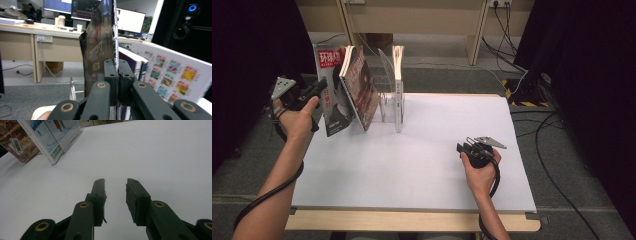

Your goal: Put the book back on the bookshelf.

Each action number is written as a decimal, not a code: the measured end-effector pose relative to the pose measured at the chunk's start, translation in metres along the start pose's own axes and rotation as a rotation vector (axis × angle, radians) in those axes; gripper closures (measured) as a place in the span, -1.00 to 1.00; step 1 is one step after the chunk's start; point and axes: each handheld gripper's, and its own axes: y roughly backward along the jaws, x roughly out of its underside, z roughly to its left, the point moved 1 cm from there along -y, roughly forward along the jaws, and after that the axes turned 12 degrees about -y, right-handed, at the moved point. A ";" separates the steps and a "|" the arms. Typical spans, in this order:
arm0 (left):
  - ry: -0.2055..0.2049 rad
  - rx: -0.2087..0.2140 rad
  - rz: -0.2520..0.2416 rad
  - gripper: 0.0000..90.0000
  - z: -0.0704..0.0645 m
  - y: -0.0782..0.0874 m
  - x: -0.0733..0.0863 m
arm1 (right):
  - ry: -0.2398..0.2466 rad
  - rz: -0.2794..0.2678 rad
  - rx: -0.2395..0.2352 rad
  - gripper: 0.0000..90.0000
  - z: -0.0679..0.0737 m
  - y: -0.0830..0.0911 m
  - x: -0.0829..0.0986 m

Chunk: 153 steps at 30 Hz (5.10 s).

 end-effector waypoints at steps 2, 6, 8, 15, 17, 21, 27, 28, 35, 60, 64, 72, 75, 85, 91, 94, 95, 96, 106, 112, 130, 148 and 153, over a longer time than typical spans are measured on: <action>-0.006 -0.009 -0.004 0.93 -0.001 -0.002 0.004 | 0.000 0.000 0.000 0.52 0.000 0.000 0.000; -0.007 -0.010 -0.005 0.93 -0.002 -0.006 0.004 | 0.001 0.002 0.001 0.52 -0.001 0.000 0.000; -0.013 -0.012 -0.005 0.93 -0.003 -0.008 0.003 | -0.008 0.006 0.000 0.52 0.000 0.000 0.000; -0.036 -0.060 -0.034 0.93 -0.001 -0.020 0.005 | -0.002 0.005 0.001 0.52 -0.001 0.000 0.001; -0.035 -0.084 -0.042 0.93 0.001 -0.024 0.015 | -0.001 0.007 0.001 0.52 -0.001 0.000 0.001; -0.059 -0.097 -0.049 0.92 0.001 -0.018 0.018 | 0.000 0.007 0.004 0.52 -0.002 0.000 0.002; -0.116 -0.101 -0.016 0.90 0.005 0.000 0.024 | 0.001 0.009 0.002 0.52 -0.001 0.000 0.002; -0.116 -0.101 -0.016 0.90 0.005 0.000 0.024 | 0.001 0.009 0.002 0.52 -0.001 0.000 0.002; -0.173 -0.085 0.045 0.85 0.002 0.028 0.043 | 0.004 0.012 -0.002 0.52 0.001 -0.001 0.003; -0.128 0.015 0.087 0.64 -0.025 0.044 0.067 | -0.010 0.024 -0.002 0.51 0.001 -0.002 0.005; -0.083 0.029 0.095 0.61 -0.022 0.041 0.065 | -0.007 0.026 -0.002 0.51 0.001 -0.003 0.005; 0.028 0.074 0.099 0.40 -0.019 0.035 0.057 | -0.004 0.028 -0.002 0.50 0.000 -0.003 0.005; 0.038 0.067 0.111 0.30 -0.018 0.029 0.051 | -0.017 0.033 -0.004 0.50 0.001 -0.003 0.005; -0.003 0.037 0.161 0.54 -0.018 0.013 0.041 | -0.012 0.034 -0.007 0.49 0.000 -0.004 0.005; 0.030 0.037 0.176 0.56 -0.015 0.004 0.033 | -0.012 0.041 -0.005 0.49 -0.001 -0.004 0.006; 0.032 0.036 0.179 0.54 -0.014 0.001 0.030 | -0.013 0.042 -0.005 0.48 -0.002 -0.005 0.006; 0.052 0.041 0.189 0.53 -0.012 -0.002 0.026 | -0.015 0.045 -0.004 0.48 -0.002 -0.005 0.006; 0.056 0.046 0.190 0.54 -0.011 -0.003 0.025 | -0.015 0.044 -0.004 0.48 -0.002 -0.005 0.006; 0.045 0.055 0.232 0.76 -0.010 -0.007 0.012 | -0.019 0.050 -0.007 0.48 -0.003 -0.005 0.006; 0.068 0.070 0.258 0.87 -0.012 -0.007 0.010 | -0.022 0.055 -0.007 0.47 -0.003 -0.005 0.006; -0.124 -0.060 0.187 0.92 -0.015 0.014 -0.001 | -0.020 0.060 -0.004 0.47 -0.004 -0.006 0.006; -0.139 -0.104 0.078 0.92 -0.010 0.004 -0.001 | -0.020 0.065 -0.004 0.48 -0.003 -0.007 0.007; -0.145 -0.118 0.052 0.92 -0.011 -0.008 -0.006 | -0.025 0.063 -0.002 0.48 -0.005 -0.006 0.007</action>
